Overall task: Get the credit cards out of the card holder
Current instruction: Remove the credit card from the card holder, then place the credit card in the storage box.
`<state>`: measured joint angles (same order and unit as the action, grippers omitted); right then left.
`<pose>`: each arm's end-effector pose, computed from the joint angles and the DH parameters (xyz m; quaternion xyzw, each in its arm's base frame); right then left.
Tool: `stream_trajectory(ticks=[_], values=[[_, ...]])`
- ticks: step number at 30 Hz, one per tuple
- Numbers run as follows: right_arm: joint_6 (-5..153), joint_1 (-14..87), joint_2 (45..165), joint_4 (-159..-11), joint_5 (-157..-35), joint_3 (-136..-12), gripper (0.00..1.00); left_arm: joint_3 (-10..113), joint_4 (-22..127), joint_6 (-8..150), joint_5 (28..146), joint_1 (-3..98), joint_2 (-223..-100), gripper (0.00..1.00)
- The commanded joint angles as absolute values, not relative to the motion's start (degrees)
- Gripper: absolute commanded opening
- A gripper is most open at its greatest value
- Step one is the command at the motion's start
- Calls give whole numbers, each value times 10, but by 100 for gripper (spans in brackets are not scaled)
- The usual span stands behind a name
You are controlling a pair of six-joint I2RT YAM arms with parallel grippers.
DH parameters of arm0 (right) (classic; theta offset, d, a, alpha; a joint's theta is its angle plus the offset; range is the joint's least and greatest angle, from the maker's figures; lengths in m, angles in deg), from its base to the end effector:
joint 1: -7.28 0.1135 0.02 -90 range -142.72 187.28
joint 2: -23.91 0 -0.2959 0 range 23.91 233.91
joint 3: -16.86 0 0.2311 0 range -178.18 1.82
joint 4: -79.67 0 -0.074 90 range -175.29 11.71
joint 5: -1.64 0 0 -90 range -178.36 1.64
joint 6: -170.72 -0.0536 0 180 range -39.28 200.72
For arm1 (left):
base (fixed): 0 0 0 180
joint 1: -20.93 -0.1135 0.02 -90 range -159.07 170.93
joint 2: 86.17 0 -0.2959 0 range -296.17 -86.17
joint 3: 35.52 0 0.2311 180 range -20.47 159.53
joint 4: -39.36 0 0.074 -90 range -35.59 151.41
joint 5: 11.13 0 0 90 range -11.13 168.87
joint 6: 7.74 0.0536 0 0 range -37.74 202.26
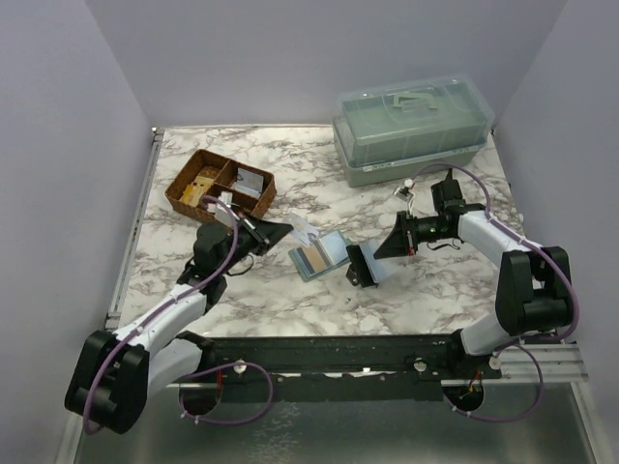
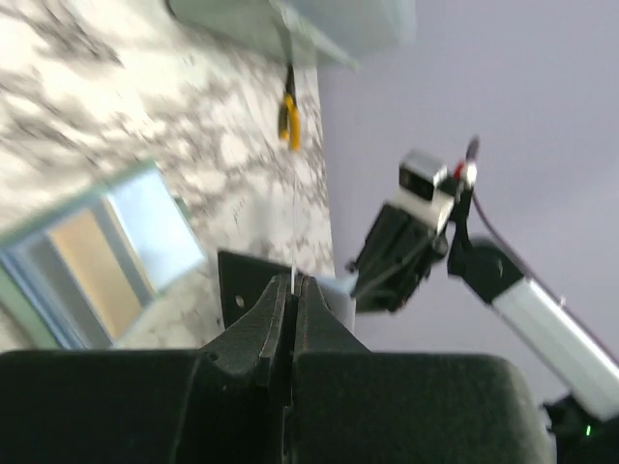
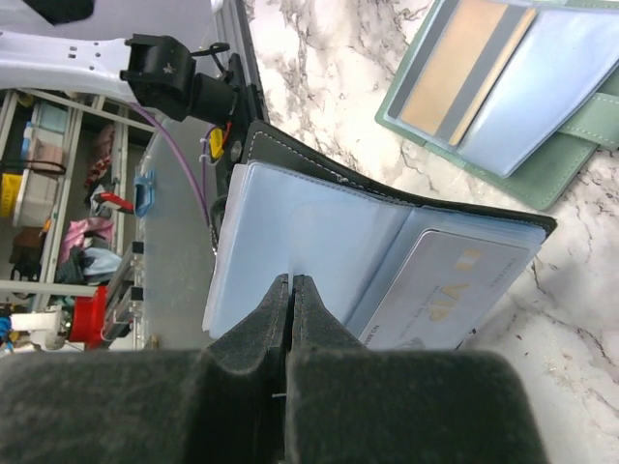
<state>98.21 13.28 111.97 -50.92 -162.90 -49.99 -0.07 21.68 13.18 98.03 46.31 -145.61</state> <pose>0.2479 0.0780 0.2423 -0.2595 0.7473 0.5805 0.1930 0.1773 -0.1036 0.2606 -0.1703 0.7231 -0.5671 0.3557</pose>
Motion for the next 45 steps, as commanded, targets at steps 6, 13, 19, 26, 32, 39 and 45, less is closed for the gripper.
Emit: stream_trajectory(ticks=[6, 13, 19, 26, 32, 39, 45], values=[[1008, 133, 1111, -480, -1620, -522, 0, 108, 370, 168, 1062, 260, -1498, 0], [1011, 134, 1113, -478, -1620, -524, 0, 220, 376, 158, 1078, 169, -1643, 0], [1013, 135, 1115, -475, -1622, -524, 0, 296, 375, 175, 1089, 141, -1765, 0], [1014, 135, 1120, -473, -1626, -527, 0, 354, 376, 180, 1094, 139, -1851, 0], [1018, 136, 1126, -467, -1629, -530, 0, 388, 387, 181, 1070, 139, -1897, 4], [1021, 136, 1128, -464, -1633, -530, 0, 431, 402, 188, 1083, 141, -1945, 21], [1023, 136, 1125, -463, -1636, -529, 0, 452, 470, 239, 1052, 141, -1913, 48]])
